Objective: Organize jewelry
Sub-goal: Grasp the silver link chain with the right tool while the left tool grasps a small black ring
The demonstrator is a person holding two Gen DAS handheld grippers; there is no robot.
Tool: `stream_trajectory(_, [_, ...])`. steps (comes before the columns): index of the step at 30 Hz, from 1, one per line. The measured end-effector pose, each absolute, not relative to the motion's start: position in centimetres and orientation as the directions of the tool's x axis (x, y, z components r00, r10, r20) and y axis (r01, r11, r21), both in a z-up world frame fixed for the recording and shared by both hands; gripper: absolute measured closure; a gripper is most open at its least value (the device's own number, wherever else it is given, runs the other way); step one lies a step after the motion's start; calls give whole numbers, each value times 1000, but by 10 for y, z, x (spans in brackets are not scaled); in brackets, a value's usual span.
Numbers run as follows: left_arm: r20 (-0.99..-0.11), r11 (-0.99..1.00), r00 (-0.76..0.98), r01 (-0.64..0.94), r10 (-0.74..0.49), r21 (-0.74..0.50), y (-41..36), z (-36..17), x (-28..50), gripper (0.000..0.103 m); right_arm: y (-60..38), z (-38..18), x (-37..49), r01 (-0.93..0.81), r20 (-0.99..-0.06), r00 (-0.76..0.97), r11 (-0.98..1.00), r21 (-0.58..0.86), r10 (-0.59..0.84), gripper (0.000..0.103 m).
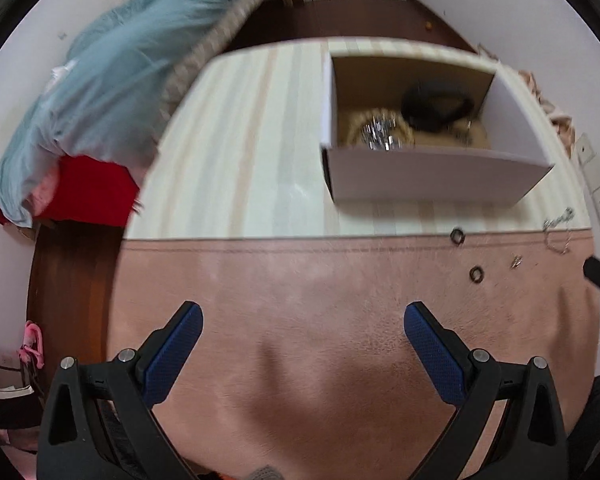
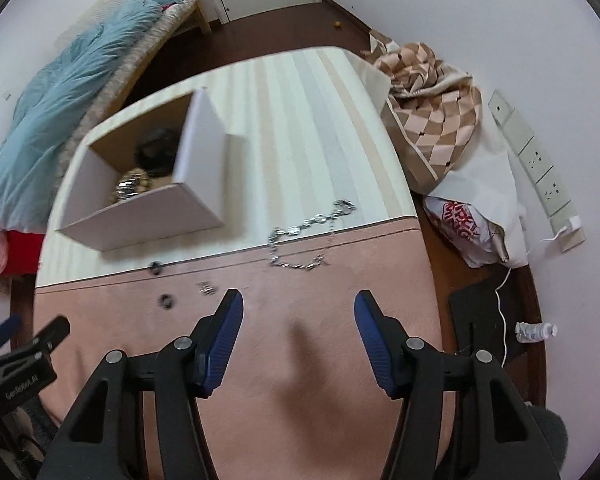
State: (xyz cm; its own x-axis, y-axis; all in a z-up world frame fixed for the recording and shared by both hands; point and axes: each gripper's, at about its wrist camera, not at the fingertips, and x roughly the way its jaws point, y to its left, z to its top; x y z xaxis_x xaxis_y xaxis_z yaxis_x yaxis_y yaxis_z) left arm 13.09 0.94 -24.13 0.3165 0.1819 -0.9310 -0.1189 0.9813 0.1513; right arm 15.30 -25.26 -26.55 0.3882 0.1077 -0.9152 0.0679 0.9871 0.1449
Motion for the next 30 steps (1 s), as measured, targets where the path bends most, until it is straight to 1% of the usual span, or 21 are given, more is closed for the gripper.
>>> stream_trajectory(3, [-938, 982, 298, -107, 179, 154, 3, -252, 137, 0, -260, -280, 166, 86, -917, 389, 987, 132, 89, 43])
stream_trajectory(5, [-942, 983, 285, -101, 178, 155, -1, -259, 141, 0, -269, -289, 177, 127, -921, 384, 983, 129, 72, 43])
stream_trajectory(8, [-944, 983, 278, -95, 177, 156, -6, -262, 149, 0, -280, -293, 194, 164, -914, 402, 978, 129, 53, 43])
stream_trajectory(12, [-945, 983, 276, -95, 176, 156, -11, -264, 159, 0, -279, -300, 214, 160, -916, 399, 980, 119, 46, 43])
stream_trajectory(15, [-947, 984, 270, -93, 175, 155, -16, -267, 165, 0, -262, -304, 217, 98, -915, 403, 994, 40, -3, 50])
stream_trajectory(16, [-946, 983, 271, -90, 176, 157, -18, -268, 166, 0, -258, -303, 216, 78, -910, 416, 996, 34, -2, 60])
stream_trajectory(17, [-945, 983, 272, -86, 179, 161, -20, -268, 166, 0, -256, -302, 216, 65, -908, 418, 997, 52, 20, 67])
stream_trajectory(18, [-946, 984, 273, -81, 176, 160, -21, -269, 166, 0, -253, -301, 216, 50, -909, 416, 997, 55, 29, 78])
stream_trajectory(19, [-948, 986, 272, -72, 164, 150, -23, -270, 167, 0, -250, -301, 217, 34, -910, 413, 998, 61, 42, 94])
stream_trajectory(20, [-951, 989, 270, -57, 150, 140, -25, -271, 167, 0, -245, -301, 219, 16, -915, 400, 998, 64, 53, 102])
stream_trajectory(22, [-955, 992, 268, -22, 123, 122, -33, -273, 166, 0, -239, -301, 219, -5, -919, 394, 999, 33, 32, 101])
stream_trajectory(25, [-958, 995, 276, 27, 82, 93, -47, -273, 161, 1, -243, -301, 214, 5, -919, 387, 997, 79, 71, 101])
stream_trajectory(28, [-958, 997, 287, 57, 26, 44, -60, -272, 157, 1, -257, -296, 200, 46, -911, 391, 986, 162, 131, 101])
stream_trajectory(30, [-956, 997, 293, 68, 9, 30, -67, -272, 156, 1, -264, -292, 191, 67, -905, 393, 976, 207, 165, 101])
